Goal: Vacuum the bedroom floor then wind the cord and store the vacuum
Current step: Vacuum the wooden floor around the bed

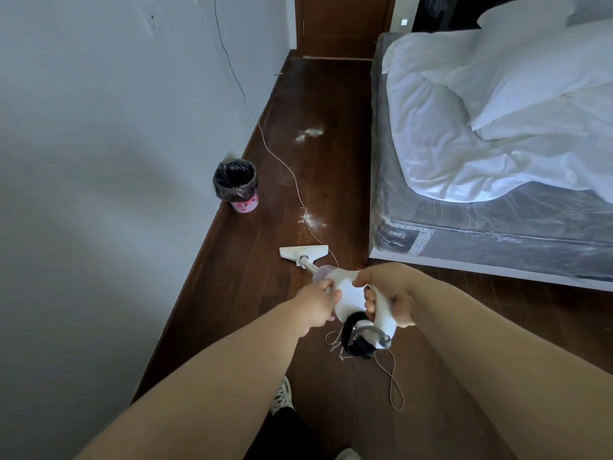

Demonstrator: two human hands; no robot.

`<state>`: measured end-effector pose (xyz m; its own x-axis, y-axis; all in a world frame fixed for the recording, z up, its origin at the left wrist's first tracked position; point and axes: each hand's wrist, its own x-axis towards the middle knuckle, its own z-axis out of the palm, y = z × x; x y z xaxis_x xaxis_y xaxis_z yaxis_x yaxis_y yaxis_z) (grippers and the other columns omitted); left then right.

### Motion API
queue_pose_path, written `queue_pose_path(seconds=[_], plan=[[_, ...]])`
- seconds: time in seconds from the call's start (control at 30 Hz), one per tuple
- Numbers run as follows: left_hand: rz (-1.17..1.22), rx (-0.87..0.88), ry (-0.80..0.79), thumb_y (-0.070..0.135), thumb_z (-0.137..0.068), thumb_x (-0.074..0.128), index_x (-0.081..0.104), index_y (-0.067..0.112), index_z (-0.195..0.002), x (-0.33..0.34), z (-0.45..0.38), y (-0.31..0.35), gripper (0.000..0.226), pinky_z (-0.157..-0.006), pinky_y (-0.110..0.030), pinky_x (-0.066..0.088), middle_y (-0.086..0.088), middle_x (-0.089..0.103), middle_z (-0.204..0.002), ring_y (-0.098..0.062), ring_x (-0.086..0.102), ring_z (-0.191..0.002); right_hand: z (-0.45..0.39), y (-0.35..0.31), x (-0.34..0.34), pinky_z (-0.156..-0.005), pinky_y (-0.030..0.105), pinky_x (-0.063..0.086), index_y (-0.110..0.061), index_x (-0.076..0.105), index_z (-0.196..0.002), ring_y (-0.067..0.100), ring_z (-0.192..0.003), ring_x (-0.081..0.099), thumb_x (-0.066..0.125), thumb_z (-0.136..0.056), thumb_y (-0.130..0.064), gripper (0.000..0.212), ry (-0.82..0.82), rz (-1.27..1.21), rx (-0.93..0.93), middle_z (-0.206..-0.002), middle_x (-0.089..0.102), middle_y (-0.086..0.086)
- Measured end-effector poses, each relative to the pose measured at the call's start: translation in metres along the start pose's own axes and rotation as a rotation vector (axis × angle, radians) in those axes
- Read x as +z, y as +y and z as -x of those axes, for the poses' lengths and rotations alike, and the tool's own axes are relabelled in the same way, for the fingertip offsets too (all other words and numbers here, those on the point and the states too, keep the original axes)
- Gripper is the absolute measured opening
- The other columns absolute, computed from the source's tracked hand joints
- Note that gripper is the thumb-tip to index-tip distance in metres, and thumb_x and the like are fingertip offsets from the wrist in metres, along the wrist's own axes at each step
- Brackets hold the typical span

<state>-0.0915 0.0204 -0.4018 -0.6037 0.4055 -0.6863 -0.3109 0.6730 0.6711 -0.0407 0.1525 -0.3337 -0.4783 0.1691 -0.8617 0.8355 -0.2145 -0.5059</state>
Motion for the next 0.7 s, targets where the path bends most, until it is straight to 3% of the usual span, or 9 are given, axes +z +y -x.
queue_pose_path(seconds=[0.13, 0.5, 0.6, 0.7], plan=[[0.062, 0.003, 0.039, 0.023, -0.101, 0.043, 0.034, 0.019, -0.148, -0.013, -0.025, 0.003, 0.048, -0.065, -0.021, 0.055, -0.013, 0.051, -0.141, -0.029, 0.060, -0.119, -0.023, -0.017, 0.009, -0.051, 0.025, 0.036, -0.010, 0.055, -0.095, 0.016, -0.041, 0.038, 0.050, -0.091, -0.011, 0.006, 0.001, -0.029, 0.008, -0.043, 0.042, 0.002], [0.059, 0.020, 0.046, 0.022, -0.101, 0.044, 0.034, 0.021, -0.149, -0.069, -0.104, 0.034, 0.049, -0.088, -0.030, 0.054, -0.014, 0.051, -0.142, -0.029, 0.059, -0.120, -0.074, -0.091, 0.023, -0.050, 0.026, 0.038, -0.008, 0.055, -0.096, 0.018, -0.042, 0.037, 0.053, -0.092, -0.012, 0.006, 0.051, -0.097, 0.021, -0.047, 0.041, 0.004], [0.053, 0.024, 0.031, 0.023, -0.101, 0.044, 0.034, 0.021, -0.149, -0.088, -0.124, 0.043, 0.049, -0.086, -0.030, 0.055, -0.014, 0.052, -0.141, -0.030, 0.060, -0.119, -0.087, -0.113, 0.028, -0.049, 0.026, 0.038, -0.008, 0.055, -0.100, 0.018, -0.041, 0.038, 0.055, -0.091, -0.012, 0.010, 0.063, -0.109, 0.034, -0.047, 0.042, 0.005], [0.035, 0.030, 0.011, 0.024, -0.101, 0.044, 0.035, 0.021, -0.148, -0.108, -0.148, 0.051, 0.048, -0.070, -0.024, 0.054, -0.015, 0.052, -0.140, -0.032, 0.059, -0.119, -0.100, -0.135, 0.036, -0.049, 0.026, 0.037, -0.008, 0.054, -0.100, 0.018, -0.042, 0.038, 0.054, -0.092, -0.012, 0.009, 0.078, -0.126, 0.034, -0.049, 0.041, 0.005]])
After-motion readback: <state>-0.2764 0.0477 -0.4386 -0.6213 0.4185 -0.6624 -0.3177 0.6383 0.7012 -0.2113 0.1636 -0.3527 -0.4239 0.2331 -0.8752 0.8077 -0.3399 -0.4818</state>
